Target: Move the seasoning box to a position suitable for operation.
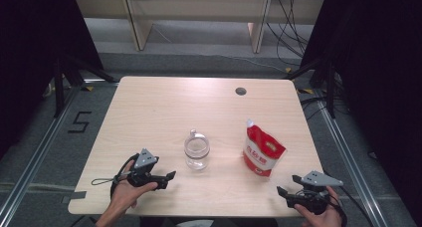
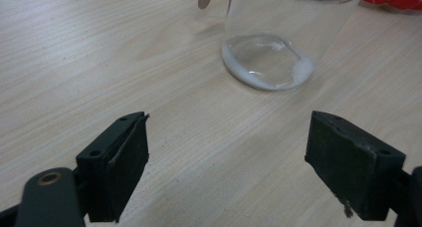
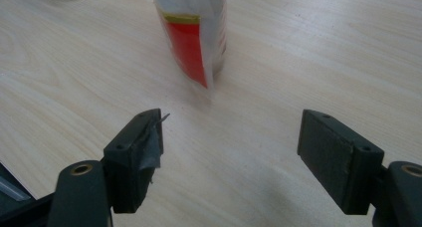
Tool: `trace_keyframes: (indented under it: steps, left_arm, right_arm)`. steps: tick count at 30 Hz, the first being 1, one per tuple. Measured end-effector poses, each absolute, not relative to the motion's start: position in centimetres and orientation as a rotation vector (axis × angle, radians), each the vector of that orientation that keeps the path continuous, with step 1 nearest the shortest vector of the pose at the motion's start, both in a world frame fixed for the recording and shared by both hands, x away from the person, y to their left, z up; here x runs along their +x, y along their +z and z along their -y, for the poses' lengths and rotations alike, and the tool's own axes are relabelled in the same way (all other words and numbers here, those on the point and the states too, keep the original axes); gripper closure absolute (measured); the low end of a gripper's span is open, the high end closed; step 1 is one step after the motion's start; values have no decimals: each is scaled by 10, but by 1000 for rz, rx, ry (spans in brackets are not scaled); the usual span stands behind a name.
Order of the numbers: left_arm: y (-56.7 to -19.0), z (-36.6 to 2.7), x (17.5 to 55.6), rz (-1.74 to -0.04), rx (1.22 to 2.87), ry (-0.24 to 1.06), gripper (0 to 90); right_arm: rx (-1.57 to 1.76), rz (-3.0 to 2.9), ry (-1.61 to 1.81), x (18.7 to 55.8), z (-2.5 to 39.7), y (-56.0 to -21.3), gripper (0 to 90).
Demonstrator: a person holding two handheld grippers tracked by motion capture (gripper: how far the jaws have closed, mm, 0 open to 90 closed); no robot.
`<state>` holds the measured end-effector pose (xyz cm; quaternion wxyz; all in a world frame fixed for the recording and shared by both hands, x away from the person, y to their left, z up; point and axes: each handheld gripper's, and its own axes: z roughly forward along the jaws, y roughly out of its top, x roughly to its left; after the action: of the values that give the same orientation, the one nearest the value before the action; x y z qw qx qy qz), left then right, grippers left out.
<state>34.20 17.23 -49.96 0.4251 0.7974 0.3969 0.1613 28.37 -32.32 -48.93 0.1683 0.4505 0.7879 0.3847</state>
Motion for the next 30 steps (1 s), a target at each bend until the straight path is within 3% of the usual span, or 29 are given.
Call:
trace_keyframes:
  steps: [18, 25, 30]
  left_arm:
    - [-482, -174, 352, -1019, 1912, 399, 283]
    - [-462, -172, 365, -987, 1853, 405, 454]
    - [-446, -165, 383, -936, 1846, 394, 674]
  right_arm:
    - [1232, -2244, 1103, 286, 325, -488, 270]
    - [1272, -2245, 1118, 284, 322, -488, 276]
    - [1228, -2247, 1109, 288, 323, -488, 277]
